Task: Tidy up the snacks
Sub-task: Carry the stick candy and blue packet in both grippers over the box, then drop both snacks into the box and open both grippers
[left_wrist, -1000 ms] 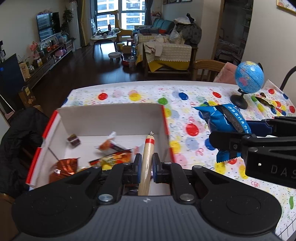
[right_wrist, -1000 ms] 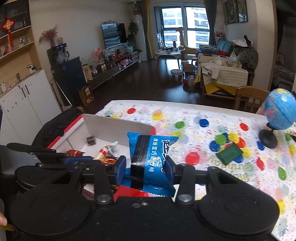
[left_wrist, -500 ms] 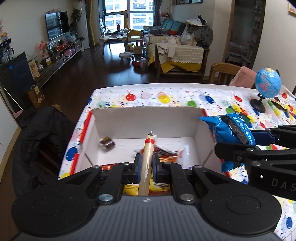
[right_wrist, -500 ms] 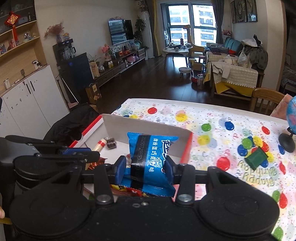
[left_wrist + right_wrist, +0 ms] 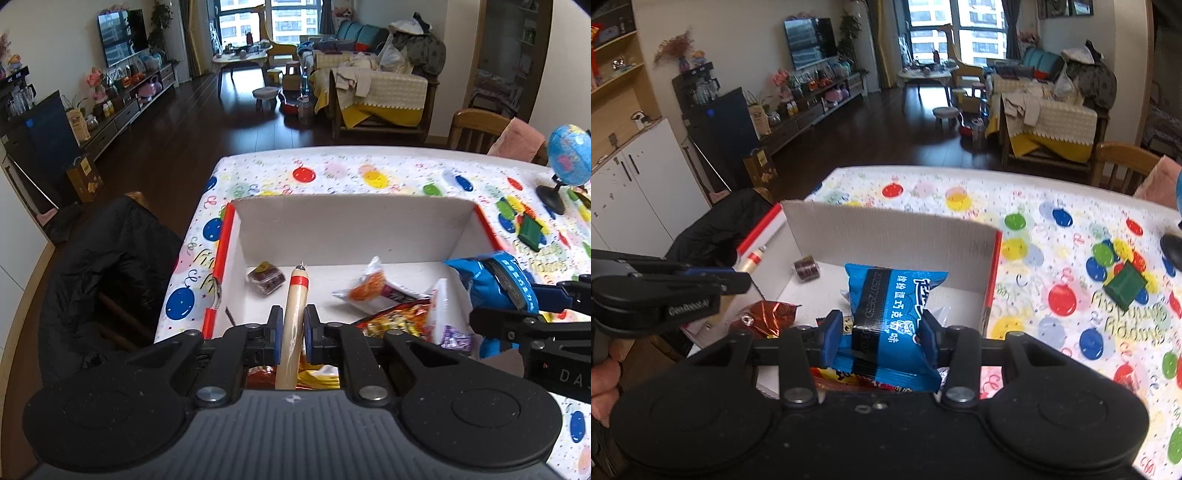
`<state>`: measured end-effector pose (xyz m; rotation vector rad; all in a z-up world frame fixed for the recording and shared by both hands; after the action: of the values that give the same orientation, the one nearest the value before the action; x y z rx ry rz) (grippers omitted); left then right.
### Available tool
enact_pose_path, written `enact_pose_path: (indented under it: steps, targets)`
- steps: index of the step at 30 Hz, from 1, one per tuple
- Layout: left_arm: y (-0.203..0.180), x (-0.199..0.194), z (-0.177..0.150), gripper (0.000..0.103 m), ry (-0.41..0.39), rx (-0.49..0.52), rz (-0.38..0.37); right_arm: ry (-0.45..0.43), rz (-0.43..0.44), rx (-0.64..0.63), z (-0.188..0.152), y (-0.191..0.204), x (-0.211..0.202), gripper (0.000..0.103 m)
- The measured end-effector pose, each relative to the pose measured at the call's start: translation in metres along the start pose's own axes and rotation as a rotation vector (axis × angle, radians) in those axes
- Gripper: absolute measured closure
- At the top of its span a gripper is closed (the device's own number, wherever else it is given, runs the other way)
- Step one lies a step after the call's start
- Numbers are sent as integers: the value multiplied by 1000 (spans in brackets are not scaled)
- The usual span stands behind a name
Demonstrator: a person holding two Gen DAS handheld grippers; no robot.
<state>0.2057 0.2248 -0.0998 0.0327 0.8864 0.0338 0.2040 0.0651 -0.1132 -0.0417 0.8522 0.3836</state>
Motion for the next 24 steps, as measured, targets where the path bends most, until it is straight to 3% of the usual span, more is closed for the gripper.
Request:
enact_pose_path:
  steps: [16,24]
  targets:
    - [-5,46,-15,92,100,63,-7,79,-41,22,-14,1,32,60]
    - [-14,46,-23,92,119,76,-32,89,-30,29,-16,2,30,57]
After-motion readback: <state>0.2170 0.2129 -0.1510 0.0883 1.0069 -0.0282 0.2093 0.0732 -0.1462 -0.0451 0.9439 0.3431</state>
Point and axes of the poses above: each gripper's, at about its wrist camera, not at the fingertips, and x roughly the way its jaws point, y to its left, z to its top, the point moved 2 cm from there along x, roughly the way its jaws point
